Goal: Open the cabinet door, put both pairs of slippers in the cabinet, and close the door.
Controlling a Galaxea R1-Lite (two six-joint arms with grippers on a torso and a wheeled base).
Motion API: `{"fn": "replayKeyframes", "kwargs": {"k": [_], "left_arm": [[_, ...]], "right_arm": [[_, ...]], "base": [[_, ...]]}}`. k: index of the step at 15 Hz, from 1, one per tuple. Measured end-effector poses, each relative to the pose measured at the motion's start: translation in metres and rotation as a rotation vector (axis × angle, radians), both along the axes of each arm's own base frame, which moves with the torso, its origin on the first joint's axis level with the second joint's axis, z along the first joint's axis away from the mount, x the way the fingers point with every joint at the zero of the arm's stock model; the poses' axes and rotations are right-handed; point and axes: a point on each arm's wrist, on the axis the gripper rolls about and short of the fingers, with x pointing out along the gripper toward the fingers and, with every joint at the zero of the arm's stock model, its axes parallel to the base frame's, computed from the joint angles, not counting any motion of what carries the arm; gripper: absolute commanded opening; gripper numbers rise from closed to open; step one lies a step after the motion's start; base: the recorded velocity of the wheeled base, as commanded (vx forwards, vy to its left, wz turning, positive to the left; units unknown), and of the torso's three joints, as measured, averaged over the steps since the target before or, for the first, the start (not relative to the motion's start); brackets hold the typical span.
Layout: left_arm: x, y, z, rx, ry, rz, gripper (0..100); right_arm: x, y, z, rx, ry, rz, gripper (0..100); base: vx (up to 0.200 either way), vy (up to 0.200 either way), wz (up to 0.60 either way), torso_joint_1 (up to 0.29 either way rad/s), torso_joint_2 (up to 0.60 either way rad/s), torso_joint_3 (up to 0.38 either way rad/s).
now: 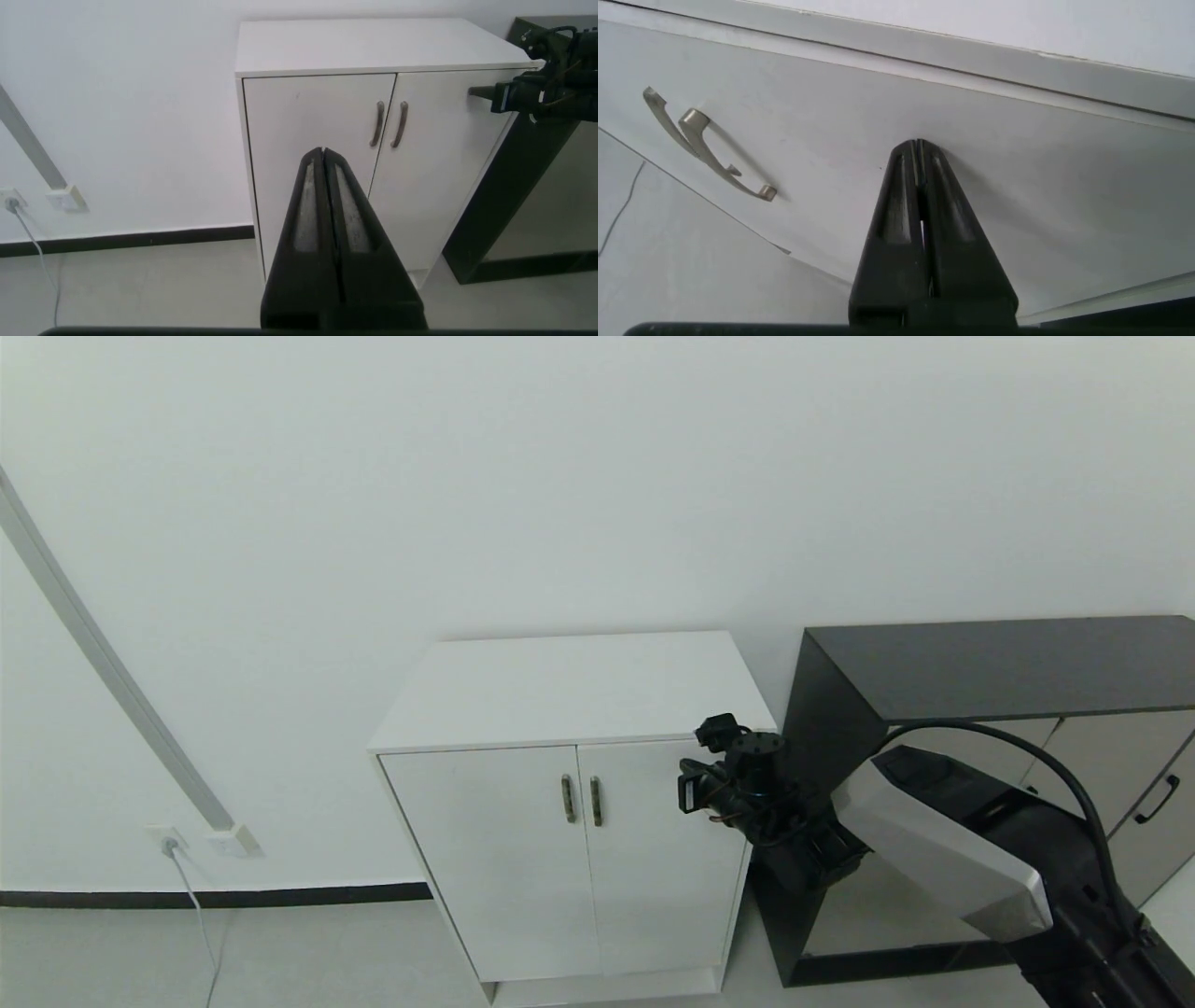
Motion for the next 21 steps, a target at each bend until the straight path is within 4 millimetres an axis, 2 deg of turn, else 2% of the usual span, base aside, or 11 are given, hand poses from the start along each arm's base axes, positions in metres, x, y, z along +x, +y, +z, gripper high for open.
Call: {"fn": "replayKeyframes", "kwargs": {"k": [21], "left_arm": [[0.0000, 0.0000, 0.0000, 0.000, 0.000, 0.000, 0]], "right_arm": [[0.0065, 0.0000, -0.0010, 0.003, -0.013, -0.008, 0]], "base": [[0.000, 0.000, 0.00, 0.000, 0.00, 0.000]]}}
